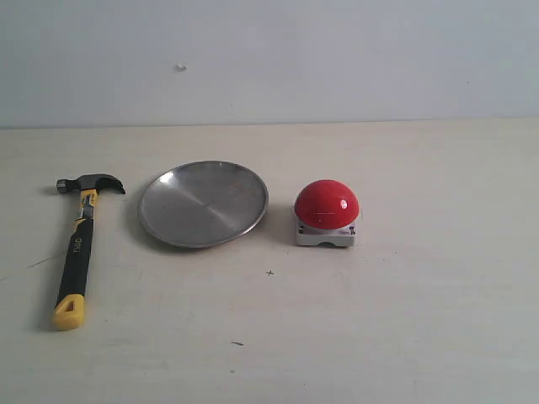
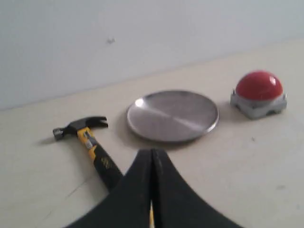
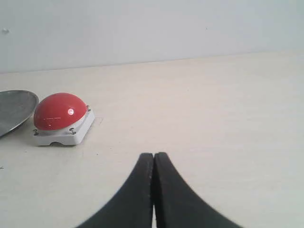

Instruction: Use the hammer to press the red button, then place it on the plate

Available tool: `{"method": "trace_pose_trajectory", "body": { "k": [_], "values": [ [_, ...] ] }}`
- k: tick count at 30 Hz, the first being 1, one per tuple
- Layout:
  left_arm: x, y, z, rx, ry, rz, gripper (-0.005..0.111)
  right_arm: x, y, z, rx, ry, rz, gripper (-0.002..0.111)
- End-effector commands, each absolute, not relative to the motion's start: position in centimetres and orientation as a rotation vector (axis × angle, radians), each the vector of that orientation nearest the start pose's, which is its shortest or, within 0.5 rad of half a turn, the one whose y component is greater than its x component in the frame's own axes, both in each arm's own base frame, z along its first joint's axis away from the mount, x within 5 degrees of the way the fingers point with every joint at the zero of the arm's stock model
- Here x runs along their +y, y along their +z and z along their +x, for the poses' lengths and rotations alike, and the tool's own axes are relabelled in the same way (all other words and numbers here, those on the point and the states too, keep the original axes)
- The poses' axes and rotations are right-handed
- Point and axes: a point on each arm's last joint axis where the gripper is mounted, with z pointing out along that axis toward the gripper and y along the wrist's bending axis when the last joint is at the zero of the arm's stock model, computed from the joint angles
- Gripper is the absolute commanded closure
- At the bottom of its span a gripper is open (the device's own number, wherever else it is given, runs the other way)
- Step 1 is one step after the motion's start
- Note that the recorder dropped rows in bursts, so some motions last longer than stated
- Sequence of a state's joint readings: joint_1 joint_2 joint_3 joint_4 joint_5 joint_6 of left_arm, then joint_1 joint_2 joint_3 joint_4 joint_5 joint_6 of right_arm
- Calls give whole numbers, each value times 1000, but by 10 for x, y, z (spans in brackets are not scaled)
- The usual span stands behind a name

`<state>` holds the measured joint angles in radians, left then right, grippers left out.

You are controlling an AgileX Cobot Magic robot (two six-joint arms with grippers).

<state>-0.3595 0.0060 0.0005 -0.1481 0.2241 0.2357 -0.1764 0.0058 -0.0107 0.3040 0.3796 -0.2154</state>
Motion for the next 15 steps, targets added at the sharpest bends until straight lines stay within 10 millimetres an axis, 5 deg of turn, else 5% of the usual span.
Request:
{"method": "trace_pose_trajectory", "body": {
  "k": [1,6,9,12,15],
  "values": [
    [-23,205,52,1581,-456,160,107,0,184,53,1824,22,154,108],
    [-21,211,52,1543,-704,-102,107,0,184,53,1824,22,154,108],
    [-2,234,53,1235,-805,-384,107,0,184,53,1824,22,154,108],
    [5,266,51,1109,-730,-382,107,0,184,53,1824,22,154,108],
    [-1,303,68,1216,-577,-308,107,0,184,53,1824,22,154,108]
  ]
}}
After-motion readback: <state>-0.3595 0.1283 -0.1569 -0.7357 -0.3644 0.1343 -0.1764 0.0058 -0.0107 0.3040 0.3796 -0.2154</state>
